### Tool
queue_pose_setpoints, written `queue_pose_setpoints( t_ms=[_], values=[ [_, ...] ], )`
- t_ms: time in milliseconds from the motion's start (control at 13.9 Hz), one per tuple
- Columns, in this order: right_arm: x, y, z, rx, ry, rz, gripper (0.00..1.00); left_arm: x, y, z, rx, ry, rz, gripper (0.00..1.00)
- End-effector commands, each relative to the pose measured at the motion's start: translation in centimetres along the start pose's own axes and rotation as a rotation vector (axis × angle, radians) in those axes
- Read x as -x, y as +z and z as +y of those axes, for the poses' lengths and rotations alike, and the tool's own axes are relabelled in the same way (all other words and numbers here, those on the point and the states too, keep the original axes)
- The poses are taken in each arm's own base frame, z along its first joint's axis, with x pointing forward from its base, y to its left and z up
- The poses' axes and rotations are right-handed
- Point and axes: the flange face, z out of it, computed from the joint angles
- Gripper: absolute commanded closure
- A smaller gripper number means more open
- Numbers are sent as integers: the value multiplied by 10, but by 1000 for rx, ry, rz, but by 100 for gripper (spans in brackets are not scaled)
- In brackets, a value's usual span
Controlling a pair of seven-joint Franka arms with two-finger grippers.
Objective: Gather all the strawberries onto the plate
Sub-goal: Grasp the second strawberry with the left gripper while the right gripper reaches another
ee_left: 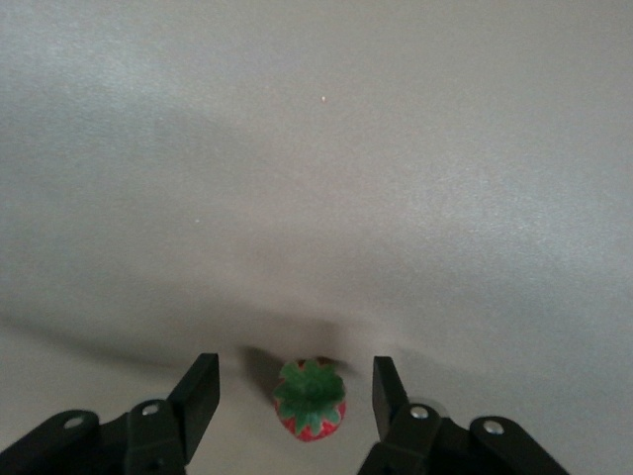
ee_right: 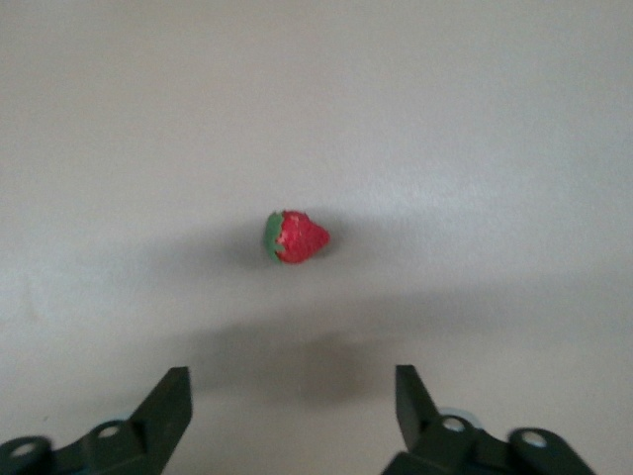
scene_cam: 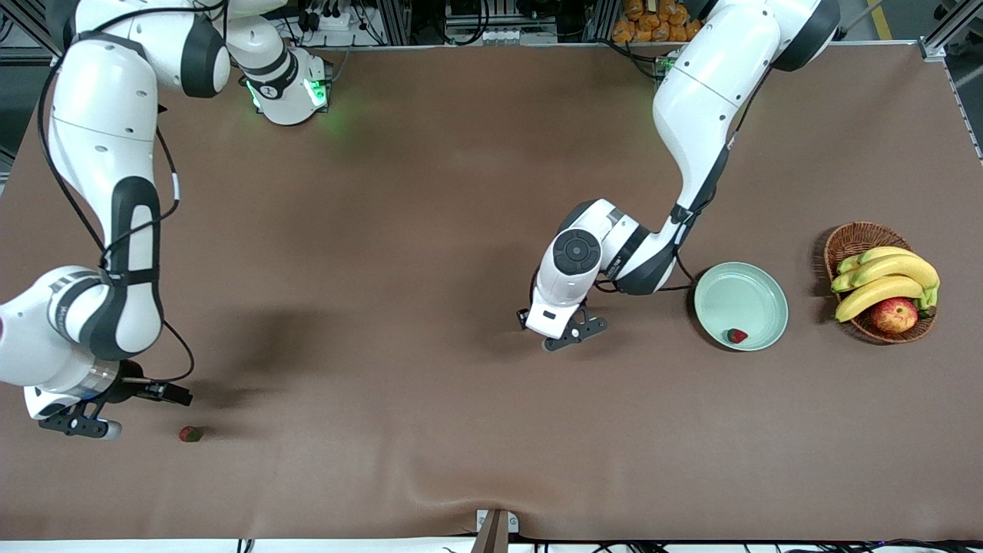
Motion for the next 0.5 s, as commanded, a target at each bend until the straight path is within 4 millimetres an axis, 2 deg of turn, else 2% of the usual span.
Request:
queue_pose_setpoints(
  t_ms=[0,72,144,288,431],
  values=[
    [-8,11,-1,21,-27,63,16,5,5,9,3,20,23,30],
    [-11,16,6,33,-40,92,16,7,7,9,2,23,22,33],
    [-15,20,4,22,-55,119,16,7,7,9,2,26,23,37],
    [-21,29,20,3,-64,155,16,7,7,9,0,27,22,42],
    [-25,36,20,-13,-84,203,20,7,7,9,2,34,23,68]
  ],
)
